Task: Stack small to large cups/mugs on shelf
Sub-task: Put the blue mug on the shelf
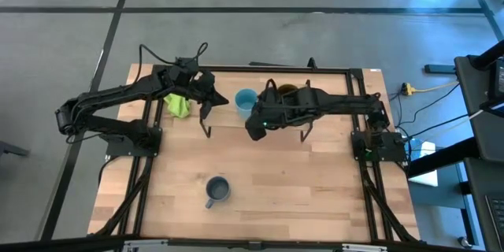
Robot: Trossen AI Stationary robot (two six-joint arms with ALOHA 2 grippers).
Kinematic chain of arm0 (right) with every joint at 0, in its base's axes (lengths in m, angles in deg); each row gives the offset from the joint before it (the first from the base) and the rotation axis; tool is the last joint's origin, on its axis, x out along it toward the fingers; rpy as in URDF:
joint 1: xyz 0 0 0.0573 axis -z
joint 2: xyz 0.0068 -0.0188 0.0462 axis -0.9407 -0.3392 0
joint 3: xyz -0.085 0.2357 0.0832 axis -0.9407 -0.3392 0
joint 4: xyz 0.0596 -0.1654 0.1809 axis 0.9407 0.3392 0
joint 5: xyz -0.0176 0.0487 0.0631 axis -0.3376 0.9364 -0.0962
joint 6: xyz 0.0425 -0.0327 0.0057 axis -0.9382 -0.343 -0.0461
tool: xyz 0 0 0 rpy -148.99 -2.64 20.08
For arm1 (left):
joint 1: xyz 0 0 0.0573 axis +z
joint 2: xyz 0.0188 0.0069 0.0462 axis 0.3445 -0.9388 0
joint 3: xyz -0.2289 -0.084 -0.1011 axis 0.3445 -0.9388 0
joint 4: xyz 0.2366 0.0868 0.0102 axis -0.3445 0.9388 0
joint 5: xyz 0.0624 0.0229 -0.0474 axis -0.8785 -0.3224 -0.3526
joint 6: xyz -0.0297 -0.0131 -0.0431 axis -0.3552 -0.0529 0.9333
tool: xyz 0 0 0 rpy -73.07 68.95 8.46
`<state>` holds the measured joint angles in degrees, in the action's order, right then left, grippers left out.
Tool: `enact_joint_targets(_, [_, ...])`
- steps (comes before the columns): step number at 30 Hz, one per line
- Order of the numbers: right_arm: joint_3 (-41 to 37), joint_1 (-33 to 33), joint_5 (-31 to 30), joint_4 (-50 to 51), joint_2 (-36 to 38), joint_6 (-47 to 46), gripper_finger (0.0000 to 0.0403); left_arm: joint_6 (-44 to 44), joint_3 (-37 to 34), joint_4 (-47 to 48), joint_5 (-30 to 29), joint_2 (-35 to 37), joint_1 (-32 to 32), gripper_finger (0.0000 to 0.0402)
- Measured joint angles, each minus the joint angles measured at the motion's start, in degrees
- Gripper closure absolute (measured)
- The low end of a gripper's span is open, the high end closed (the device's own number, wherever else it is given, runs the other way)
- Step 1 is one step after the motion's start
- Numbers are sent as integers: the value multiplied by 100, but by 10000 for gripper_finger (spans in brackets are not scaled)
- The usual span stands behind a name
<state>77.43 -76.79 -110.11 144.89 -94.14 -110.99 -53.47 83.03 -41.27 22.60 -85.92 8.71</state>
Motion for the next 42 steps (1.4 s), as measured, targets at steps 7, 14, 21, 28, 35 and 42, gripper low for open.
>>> enact_joint_targets(7, [0, 169, -231, 202, -8, 222, 403, 40, -2, 69, 43, -2, 0, 400])
enact_joint_targets(14, [0, 268, -108, 223, -180, 543, 403, 44, -2, 66, 126, -2, 0, 392])
enact_joint_targets(21, [0, 339, -84, 238, -262, 831, 403, 97, -4, 80, 126, -2, 0, 400])
enact_joint_targets(28, [0, 431, -252, 278, -267, 1022, 403, 161, -4, 88, 128, -2, 0, 392])
enact_joint_targets(35, [0, 549, -209, 283, -267, 1115, 403, 301, -4, 86, 147, -2, 0, 400])
enact_joint_targets(42, [0, 643, 16, 227, -308, 1282, 403, 382, -4, 86, 316, -2, -2, 393])
